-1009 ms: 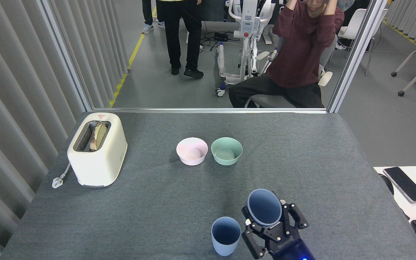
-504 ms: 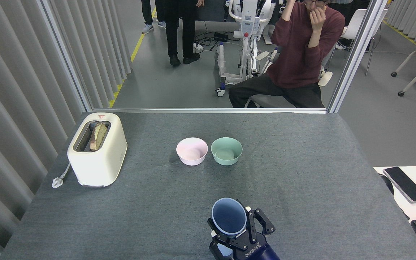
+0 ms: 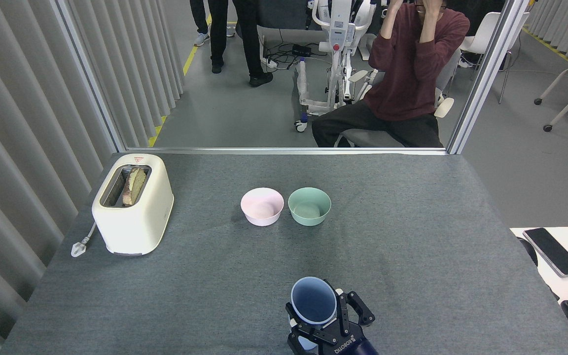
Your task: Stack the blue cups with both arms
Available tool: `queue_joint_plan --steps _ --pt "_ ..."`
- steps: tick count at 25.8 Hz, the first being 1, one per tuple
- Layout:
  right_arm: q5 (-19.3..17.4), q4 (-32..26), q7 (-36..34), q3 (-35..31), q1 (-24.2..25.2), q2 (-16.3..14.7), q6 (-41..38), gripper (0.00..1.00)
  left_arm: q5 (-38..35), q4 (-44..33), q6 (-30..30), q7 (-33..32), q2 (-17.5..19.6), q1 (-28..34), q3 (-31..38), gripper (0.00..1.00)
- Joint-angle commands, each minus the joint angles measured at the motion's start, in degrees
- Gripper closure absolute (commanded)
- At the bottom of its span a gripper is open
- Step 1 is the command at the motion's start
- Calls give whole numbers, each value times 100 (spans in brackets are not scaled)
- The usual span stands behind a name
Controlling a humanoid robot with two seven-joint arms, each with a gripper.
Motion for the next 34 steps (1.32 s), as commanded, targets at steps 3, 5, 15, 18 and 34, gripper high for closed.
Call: queue_joint_plan --steps 3,5,15,18,34 --pt "3 193 -1 -2 -148 -23 150 43 -1 1 -1 -1 -9 1 -8 0" --pt "-5 219 -10 -11 -166 -23 168 14 -1 1 -1 -1 -9 1 -8 0" --pt "-76 -97 -98 -11 -104 12 97 0 -9 1 -1 -1 0 1 -8 0" --pt "-436 -256 -537 -310 -271 170 255 0 -9 -8 -1 -1 -9 1 -8 0" --pt "-814 236 -1908 -1971 2313 -621 818 0 -18 -61 -1 -10 9 -87 -52 0"
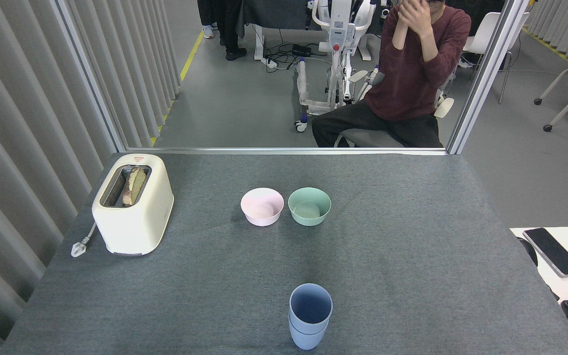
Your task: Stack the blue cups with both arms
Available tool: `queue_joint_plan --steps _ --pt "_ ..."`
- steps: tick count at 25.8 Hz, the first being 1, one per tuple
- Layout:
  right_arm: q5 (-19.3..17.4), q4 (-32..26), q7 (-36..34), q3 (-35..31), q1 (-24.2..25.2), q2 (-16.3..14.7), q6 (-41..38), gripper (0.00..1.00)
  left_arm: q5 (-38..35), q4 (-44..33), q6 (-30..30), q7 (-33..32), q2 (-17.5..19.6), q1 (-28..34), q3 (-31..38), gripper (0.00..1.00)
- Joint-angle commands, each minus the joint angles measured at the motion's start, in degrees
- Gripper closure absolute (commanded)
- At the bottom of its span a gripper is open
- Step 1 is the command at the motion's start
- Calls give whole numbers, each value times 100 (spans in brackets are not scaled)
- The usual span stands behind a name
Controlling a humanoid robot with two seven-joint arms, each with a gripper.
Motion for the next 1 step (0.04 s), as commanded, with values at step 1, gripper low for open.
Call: queue_joint_plan --steps 1 --pt "-2 -222 -261 102 502 -77 59 0 0 -5 1 0 3 -9 7 0"
